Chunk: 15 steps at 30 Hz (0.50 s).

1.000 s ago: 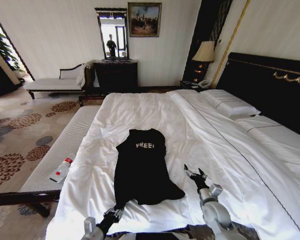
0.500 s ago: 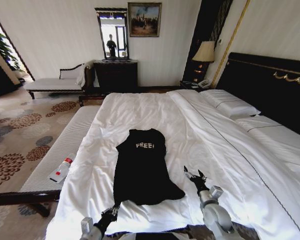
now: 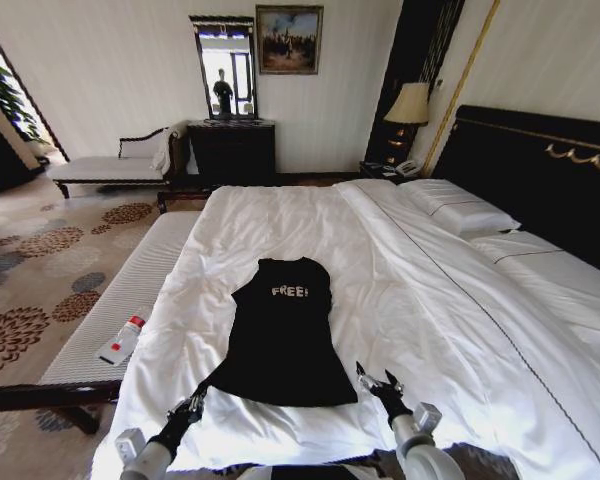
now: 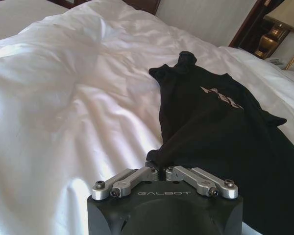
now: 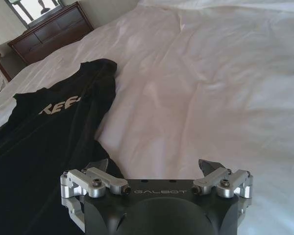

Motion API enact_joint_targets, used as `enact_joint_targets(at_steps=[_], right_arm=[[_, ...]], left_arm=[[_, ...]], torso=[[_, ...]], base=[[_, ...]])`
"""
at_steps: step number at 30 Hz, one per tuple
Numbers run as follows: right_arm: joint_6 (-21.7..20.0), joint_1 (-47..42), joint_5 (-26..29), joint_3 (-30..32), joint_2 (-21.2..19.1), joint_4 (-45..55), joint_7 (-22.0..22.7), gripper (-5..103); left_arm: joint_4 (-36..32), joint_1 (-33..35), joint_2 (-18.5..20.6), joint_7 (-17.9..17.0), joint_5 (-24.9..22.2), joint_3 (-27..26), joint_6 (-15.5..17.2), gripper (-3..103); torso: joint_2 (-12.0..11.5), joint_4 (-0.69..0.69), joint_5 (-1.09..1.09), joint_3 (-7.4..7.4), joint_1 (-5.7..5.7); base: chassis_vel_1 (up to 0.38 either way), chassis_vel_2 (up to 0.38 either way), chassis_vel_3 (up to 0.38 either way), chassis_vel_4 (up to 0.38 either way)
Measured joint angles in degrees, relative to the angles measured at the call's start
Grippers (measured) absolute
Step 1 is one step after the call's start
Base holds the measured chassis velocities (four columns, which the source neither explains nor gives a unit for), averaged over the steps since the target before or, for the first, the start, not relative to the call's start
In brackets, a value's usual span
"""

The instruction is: Fold the clothes on the bed.

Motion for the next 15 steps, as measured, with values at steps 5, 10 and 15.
enact_joint_targets(at_steps=[5, 10, 15], right_arm=[[-2.97, -2.53, 5.97, -0.21, 0.23, 1.67, -0.45, 100], [-4.21, -4.14, 8.05, -0.30, 0.24, 1.51, -1.67, 100], [-5.53, -4.60, 10.12, -0.44, 0.23, 1.49, -1.67, 100]], left_arm=[[0.24, -0.06, -0.20, 0.06, 0.40, 0.70, -0.21, 1], [0.28, -0.46, -0.11, 0.04, 0.44, 1.06, -0.21, 1], [0.35, -0.69, 0.00, -0.02, 0.44, 1.36, -0.14, 1]], torso=[[0.00, -0.01, 0.00, 0.00, 0.00], [0.00, -0.02, 0.00, 0.00, 0.00], [0.00, -0.01, 0.00, 0.00, 0.00]], base=[[0.000, 0.000, 0.000, 0.000], [0.000, 0.000, 0.000, 0.000], [0.000, 0.000, 0.000, 0.000]])
